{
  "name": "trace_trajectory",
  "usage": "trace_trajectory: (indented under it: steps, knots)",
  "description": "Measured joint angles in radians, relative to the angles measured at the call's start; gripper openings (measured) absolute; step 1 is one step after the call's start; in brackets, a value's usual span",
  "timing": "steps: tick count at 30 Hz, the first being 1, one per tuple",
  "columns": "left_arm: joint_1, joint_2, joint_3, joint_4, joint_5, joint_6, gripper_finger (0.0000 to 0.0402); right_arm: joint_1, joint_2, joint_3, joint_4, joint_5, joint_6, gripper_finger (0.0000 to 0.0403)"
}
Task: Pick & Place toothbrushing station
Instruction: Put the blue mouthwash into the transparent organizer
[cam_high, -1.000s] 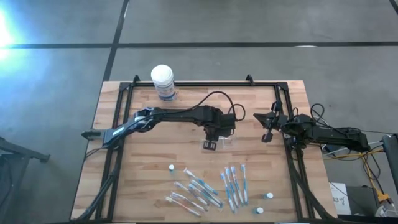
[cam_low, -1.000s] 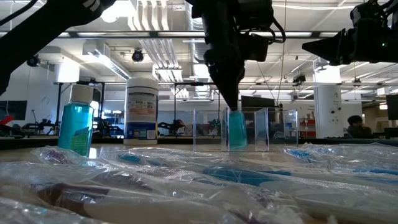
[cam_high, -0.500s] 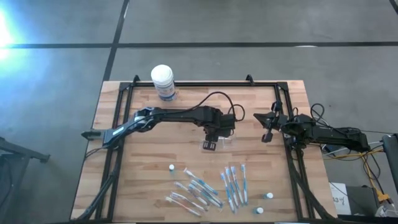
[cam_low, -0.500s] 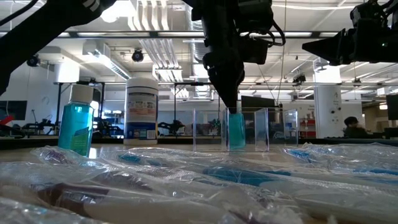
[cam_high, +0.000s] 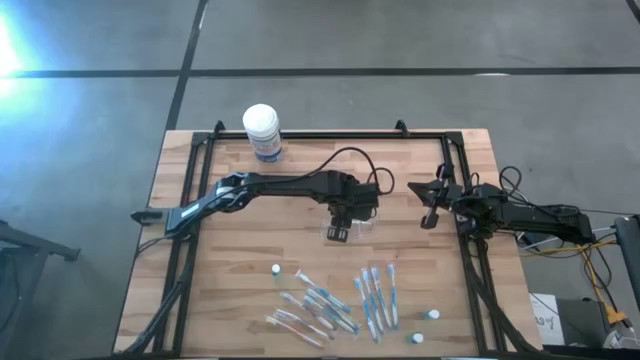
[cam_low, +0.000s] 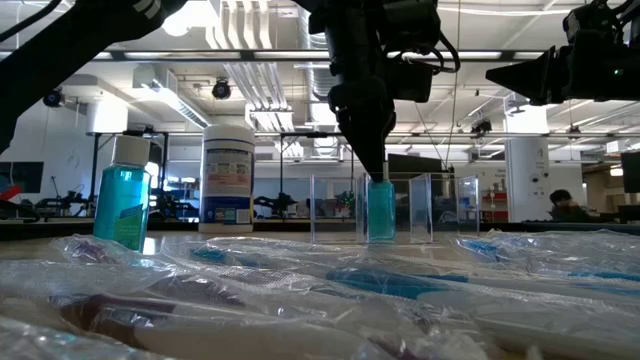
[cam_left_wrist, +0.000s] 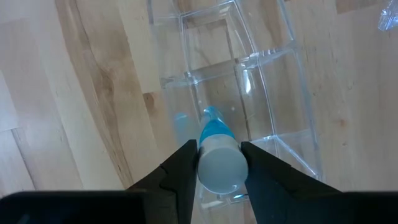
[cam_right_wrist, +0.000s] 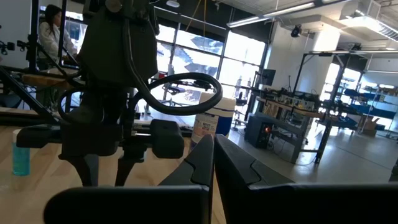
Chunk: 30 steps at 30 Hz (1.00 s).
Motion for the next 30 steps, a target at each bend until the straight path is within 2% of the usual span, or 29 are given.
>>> trace_trajectory:
  steps: [9, 15, 25, 30]
  knots:
    - [0.000, 0.000, 0.045, -0.010, 0.001, 0.000, 0.0154, 0.000, 0.000, 0.000, 0.000, 0.000, 0.002, 0.0008]
    - [-0.001, -0.003, 0.110, -0.090, 0.001, -0.007, 0.0175, 0.000, 0.000, 0.000, 0.000, 0.000, 0.003, 0.0008]
    - [-0.019, -0.213, 0.079, -0.203, 0.013, -0.210, 0.0177, 0.000, 0.001, 0.000, -0.005, 0.000, 0.002, 0.0008]
    - [-0.064, -0.386, -0.046, -0.121, 0.017, -0.215, 0.0175, 0.001, 0.001, 0.000, -0.006, -0.002, 0.013, 0.0008]
